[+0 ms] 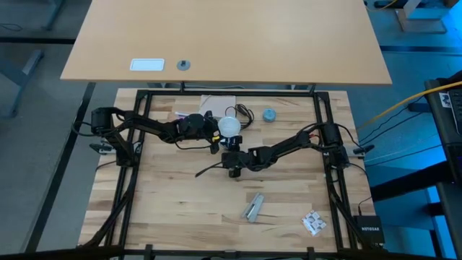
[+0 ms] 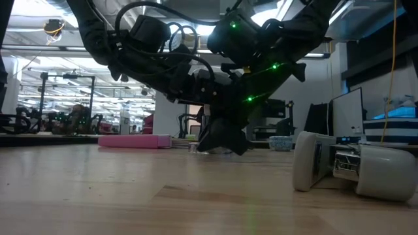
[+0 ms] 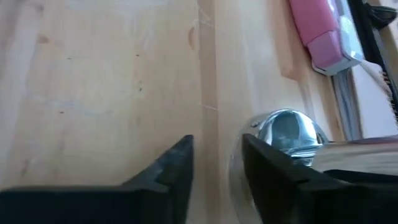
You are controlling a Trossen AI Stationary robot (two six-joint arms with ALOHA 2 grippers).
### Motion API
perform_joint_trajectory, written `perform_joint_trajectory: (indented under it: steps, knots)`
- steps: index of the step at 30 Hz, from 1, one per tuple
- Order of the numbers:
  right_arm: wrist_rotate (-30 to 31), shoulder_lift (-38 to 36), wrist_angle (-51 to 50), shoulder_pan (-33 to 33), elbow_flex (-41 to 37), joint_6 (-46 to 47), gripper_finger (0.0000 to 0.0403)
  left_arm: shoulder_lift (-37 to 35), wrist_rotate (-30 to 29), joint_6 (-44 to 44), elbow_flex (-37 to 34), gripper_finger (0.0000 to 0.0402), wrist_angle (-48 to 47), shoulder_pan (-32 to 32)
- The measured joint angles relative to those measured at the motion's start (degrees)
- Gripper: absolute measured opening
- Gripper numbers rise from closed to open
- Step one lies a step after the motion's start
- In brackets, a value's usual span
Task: Screw lightbulb
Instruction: Insert light bulb into the lamp
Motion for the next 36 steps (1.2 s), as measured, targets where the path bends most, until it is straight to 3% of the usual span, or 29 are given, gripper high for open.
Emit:
perform_joint_trajectory:
  steps: [4,8,30,36]
  knots:
    - [0.1,0.0,-0.2,0.0,0.0,-0.5,0.0189,0.0,0.0,0.0,0.0,0.0153,0.0,0.0]
    - [2.3,0.0,-0.2,0.0,0.0,-2.5,0.0193,0.0,0.0,0.0,0.0,0.0153,0.0,0.0]
    - [2.5,0.1,-4.3,-2.5,0.2,-2.8,0.0023,0.0,-0.1,0.0,0.0,0.0153,0.0,0.0]
    - [2.6,0.0,-8.3,-2.5,0.3,-2.7,0.0004,0.0,-0.2,0.2,0.0,0.0153,0.0,0.0]
